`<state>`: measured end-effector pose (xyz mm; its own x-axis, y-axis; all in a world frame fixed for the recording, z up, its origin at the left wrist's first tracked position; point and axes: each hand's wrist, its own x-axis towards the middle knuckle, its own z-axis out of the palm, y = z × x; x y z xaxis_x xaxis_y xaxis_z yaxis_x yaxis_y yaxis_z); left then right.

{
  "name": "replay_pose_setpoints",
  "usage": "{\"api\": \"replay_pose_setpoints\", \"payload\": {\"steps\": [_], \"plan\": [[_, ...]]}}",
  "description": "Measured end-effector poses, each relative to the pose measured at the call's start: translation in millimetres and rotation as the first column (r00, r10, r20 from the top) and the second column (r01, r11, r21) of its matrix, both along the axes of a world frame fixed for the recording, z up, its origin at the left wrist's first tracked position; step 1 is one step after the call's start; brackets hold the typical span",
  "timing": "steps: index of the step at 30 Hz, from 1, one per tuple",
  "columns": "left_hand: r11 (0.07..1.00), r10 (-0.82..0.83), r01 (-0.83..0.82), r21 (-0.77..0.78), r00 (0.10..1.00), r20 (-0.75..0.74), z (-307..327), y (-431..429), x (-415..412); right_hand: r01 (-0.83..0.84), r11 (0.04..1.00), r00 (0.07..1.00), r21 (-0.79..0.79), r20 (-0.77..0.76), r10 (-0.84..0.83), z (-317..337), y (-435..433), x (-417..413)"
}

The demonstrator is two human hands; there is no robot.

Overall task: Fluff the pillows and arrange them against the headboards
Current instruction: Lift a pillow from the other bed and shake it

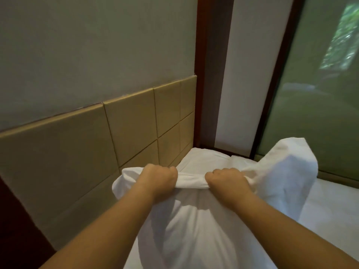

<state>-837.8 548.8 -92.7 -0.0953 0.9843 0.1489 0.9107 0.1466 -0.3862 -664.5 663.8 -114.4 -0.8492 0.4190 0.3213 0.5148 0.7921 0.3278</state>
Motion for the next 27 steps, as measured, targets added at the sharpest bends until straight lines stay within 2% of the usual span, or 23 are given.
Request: {"api": "replay_pose_setpoints", "payload": {"steps": [4, 7, 12, 15, 19, 24, 27], "plan": [[0.993, -0.031, 0.040, 0.107, 0.996, -0.081, 62, 18, 2, -0.053, 0.974, 0.996, 0.222, -0.065, 0.069, 67, 23, 6], [0.982, 0.004, 0.006, 0.187, 0.998, -0.056, 111, 25, 8, -0.078, 0.937, 0.987, 0.340, -0.105, 0.120, 116, 34, 7], [0.947, 0.044, -0.041, 0.320, 0.999, 0.000, 166, 40, 10, -0.110, 0.909, 0.974, 0.402, -0.139, 0.180, 178, 55, -1], [0.945, 0.007, -0.015, 0.328, 1.000, 0.024, 171, 51, 11, -0.129, 0.898, 0.980, 0.420, -0.083, 0.180, 182, 79, -3], [0.959, 0.040, -0.028, 0.283, 0.998, -0.038, 162, 88, 5, -0.164, 0.881, 0.974, 0.444, -0.068, 0.215, 167, 125, -15], [0.982, 0.113, -0.103, 0.157, 0.992, -0.056, 146, 176, -15, -0.244, 0.847, 0.957, 0.472, -0.023, 0.289, 139, 219, -45], [0.980, 0.169, -0.163, 0.116, 0.985, -0.040, 144, 240, -34, -0.267, 0.856, 0.942, 0.442, -0.067, 0.328, 126, 290, -74]]}}
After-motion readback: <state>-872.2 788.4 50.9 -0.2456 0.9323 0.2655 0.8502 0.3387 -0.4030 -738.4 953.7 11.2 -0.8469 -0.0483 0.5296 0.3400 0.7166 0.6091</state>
